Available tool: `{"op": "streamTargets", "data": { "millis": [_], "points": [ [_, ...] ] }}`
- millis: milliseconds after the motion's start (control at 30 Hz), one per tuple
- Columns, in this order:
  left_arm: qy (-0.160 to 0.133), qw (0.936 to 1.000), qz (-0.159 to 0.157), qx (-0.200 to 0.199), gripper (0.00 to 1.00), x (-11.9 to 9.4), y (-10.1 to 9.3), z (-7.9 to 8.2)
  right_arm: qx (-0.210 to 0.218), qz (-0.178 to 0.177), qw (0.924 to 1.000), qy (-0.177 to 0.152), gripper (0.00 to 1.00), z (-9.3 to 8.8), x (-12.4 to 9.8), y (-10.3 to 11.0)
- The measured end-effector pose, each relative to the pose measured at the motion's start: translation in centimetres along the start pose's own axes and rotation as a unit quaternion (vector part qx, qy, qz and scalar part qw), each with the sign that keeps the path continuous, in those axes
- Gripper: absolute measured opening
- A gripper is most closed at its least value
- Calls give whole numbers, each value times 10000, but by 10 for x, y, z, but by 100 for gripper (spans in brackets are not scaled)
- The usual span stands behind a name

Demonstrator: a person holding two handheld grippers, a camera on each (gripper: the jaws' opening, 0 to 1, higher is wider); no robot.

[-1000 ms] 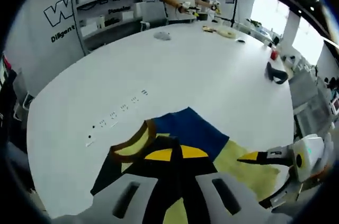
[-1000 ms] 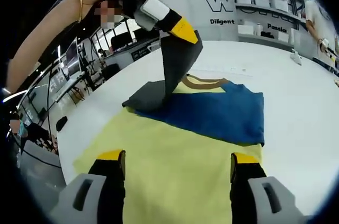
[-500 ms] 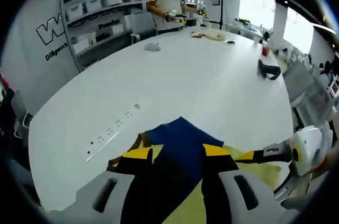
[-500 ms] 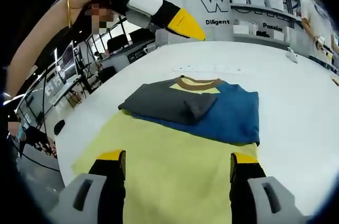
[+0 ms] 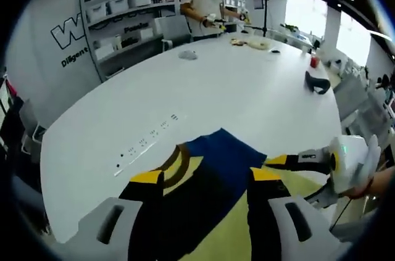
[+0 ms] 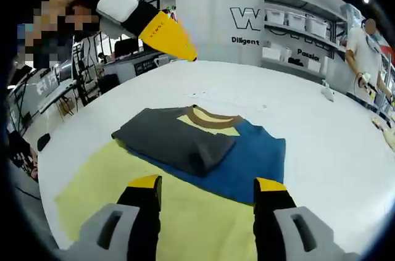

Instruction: Fold the garment on the visible template until the final outline fits inside the template.

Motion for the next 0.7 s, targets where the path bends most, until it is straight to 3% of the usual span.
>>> {"op": "streamTargets", "data": {
  "millis": [167, 467, 600, 700],
  "points": [
    [-99, 9997, 157, -173, 66, -7, 10, -13, -258, 66, 9996, 7, 46, 6, 17, 4],
    [7, 9988, 193, -451, 79, -7, 17, -49, -545, 129, 9984, 58, 38, 9, 39, 1],
    [64, 9986, 245, -457, 81, -8, 22, -62, -740, 161, 9971, 5, 31, 13, 48, 1],
    [-53, 9979, 371, -532, 79, -10, 29, -70, -811, 274, 9963, -44, 30, 17, 55, 5]
  ]
}}
Point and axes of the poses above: the point that each gripper's makers call its tool centre point, and the gripper's own axes: x roughly forward along the fingers, y roughly to its left, z roughly out of its top, the point moved 3 cm from there along -x, roughly backward along the fingers, and after that the axes turned 1 degree about -y, right-handed, at the moved point
